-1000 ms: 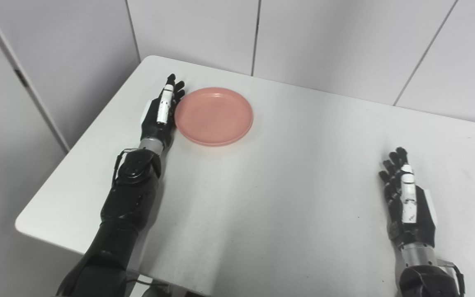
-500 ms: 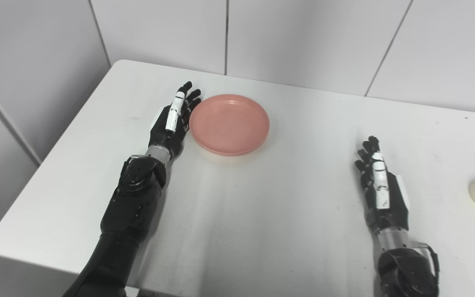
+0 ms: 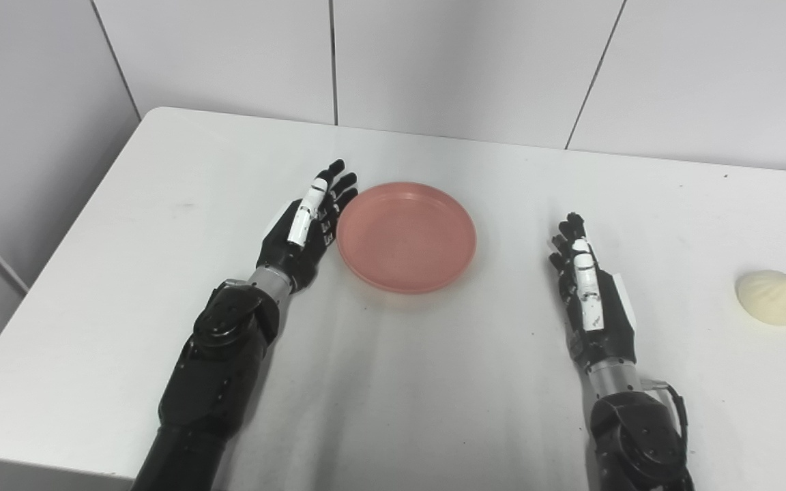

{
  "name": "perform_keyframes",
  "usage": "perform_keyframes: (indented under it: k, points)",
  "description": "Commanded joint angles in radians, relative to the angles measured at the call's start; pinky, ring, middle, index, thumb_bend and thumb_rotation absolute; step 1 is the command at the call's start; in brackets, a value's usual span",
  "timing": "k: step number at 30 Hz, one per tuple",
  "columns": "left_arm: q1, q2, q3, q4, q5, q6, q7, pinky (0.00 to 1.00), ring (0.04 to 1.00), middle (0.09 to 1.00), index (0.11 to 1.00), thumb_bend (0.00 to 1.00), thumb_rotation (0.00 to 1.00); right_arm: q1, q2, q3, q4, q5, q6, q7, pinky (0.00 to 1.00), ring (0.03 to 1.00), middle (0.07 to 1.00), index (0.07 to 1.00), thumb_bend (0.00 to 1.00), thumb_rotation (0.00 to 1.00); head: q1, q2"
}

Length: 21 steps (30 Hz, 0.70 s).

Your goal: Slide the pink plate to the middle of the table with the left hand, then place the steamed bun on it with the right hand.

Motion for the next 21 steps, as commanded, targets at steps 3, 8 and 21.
perform_keyframes:
  k: [3,8,21]
  points:
    - [0.025,-0.036,-0.052,-0.002,-0.004,0.059,-0.061,0.99,0.971,0.964,0.982,0.34,1.0,0.033,0.038,0.02,0.041,-0.011,-0.012,-0.011,1.0,1.0,1.0,1.0,0.2,1.0,-0.017,0.003]
    - [0.05,-0.04,-0.079,-0.033,-0.013,0.069,-0.081,0.98,0.963,0.963,0.98,0.33,1.0,0.031,0.046,0.021,0.044,-0.023,-0.015,-0.021,1.0,1.0,1.0,1.0,0.22,1.0,-0.035,0.006]
    - [0.104,-0.045,-0.11,-0.057,-0.027,0.058,-0.129,1.0,0.977,0.97,0.984,0.35,1.0,0.021,0.058,0.012,0.058,-0.031,-0.032,-0.04,1.0,1.0,1.0,1.0,0.25,1.0,-0.069,0.008]
